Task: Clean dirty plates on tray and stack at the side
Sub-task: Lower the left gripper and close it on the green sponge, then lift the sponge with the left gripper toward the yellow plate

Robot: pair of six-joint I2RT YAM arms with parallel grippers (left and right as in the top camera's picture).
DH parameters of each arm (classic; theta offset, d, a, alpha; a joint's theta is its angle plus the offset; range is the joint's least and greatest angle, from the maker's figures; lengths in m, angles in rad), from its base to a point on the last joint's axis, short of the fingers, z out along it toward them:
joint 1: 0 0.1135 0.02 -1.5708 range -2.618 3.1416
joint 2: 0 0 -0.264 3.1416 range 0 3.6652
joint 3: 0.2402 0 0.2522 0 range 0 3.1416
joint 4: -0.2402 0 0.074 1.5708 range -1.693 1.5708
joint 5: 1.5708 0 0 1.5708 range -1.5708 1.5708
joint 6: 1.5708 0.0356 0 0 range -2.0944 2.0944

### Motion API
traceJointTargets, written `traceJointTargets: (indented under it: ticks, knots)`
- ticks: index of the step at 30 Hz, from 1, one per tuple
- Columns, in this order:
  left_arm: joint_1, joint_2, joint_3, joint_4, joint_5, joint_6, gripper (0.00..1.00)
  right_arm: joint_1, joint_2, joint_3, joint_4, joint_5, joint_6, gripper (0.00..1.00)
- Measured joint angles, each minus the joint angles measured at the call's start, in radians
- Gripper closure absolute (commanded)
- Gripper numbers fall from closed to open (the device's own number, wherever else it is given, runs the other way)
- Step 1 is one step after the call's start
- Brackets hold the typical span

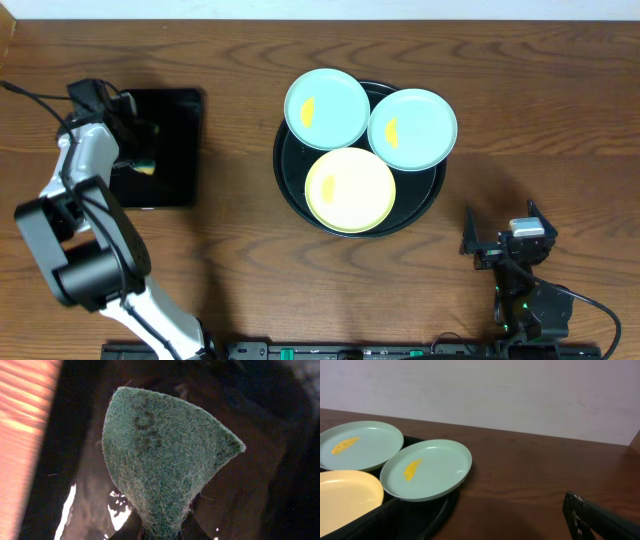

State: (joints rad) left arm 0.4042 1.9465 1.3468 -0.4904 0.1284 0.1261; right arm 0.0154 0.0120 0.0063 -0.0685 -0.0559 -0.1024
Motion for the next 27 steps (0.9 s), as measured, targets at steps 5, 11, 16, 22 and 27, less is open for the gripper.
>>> traceJointTargets:
  ticks: [5, 11, 16, 22, 27]
  knots:
    - [0.001, -0.1, 0.0, 0.0, 0.044, -0.03, 0.92, 0.0, 0.0, 0.0, 0.0, 0.0, 0.0, 0.01]
    - [0.001, -0.112, 0.0, -0.028, 0.128, -0.047, 0.93, 0.0, 0.0, 0.0, 0.0, 0.0, 0.0, 0.01]
    - [0.001, -0.069, 0.0, -0.028, 0.146, -0.048, 0.92, 0.0, 0.0, 0.0, 0.0, 0.0, 0.0, 0.01]
    - [0.001, 0.038, -0.001, -0.029, 0.13, -0.048, 0.92, 0.0, 0.0, 0.0, 0.0, 0.0, 0.0, 0.01]
    - [0.001, 0.007, -0.002, -0.029, 0.124, -0.048, 0.93, 0.0, 0.0, 0.0, 0.0, 0.0, 0.0, 0.01]
